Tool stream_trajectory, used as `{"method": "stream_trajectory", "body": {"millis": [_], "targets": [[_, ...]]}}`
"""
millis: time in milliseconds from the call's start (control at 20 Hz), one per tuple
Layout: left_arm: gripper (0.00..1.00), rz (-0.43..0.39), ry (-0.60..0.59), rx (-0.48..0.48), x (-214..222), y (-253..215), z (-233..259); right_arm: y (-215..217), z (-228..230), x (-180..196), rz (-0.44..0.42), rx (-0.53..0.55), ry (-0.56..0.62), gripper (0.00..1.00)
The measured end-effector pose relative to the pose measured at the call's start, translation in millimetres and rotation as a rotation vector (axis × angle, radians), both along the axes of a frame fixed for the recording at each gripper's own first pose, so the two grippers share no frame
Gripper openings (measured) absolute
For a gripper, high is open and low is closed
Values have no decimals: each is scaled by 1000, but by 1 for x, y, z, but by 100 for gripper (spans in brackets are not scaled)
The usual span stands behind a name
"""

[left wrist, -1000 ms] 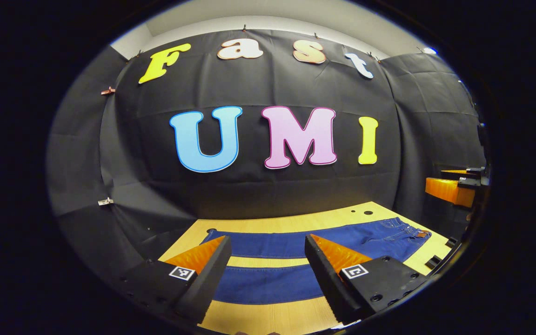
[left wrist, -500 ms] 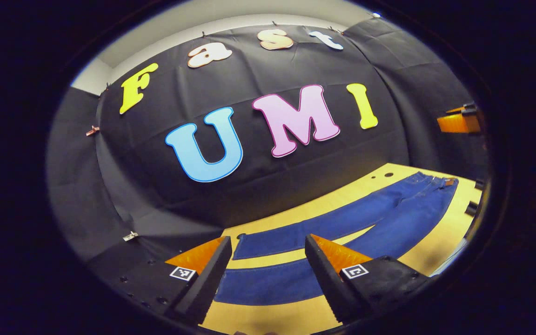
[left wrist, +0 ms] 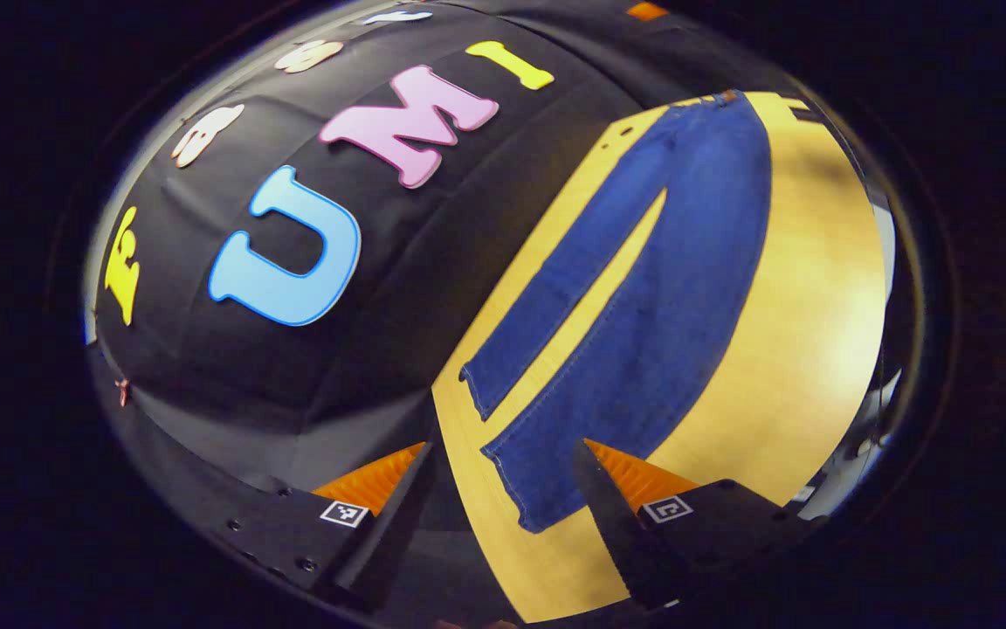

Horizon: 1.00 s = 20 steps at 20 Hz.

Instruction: Grasp the waist and the cuffs of the jeans and fold them to make the two legs overlap; first hold the waist and fold one-third of the jeans toward the cuffs, then hold the cuffs and fold the remaining one-third in the same direction to finish folding.

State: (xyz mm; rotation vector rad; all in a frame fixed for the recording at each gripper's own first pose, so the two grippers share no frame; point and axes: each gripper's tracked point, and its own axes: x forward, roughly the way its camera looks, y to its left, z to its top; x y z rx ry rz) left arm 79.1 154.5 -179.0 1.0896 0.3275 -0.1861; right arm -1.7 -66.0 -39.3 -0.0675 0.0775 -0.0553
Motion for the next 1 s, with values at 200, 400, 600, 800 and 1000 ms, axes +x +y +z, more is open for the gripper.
{"method": "stream_trajectory", "body": {"millis": [200,400,600,800,1000], "targets": [[98,-76,187,236,27,47,-49,-9,-12,14,-7,-9,21,97],[96,-121,337,405,37,91,-85,-17,-21,26,-28,-47,33,97],[98,-133,399,434,43,101,-102,-26,-40,35,-38,-75,78,97],[97,-160,452,449,62,98,-116,-39,-54,45,-72,-91,111,98],[81,-165,466,429,86,92,-119,-55,-65,57,-103,-117,135,97]]}}
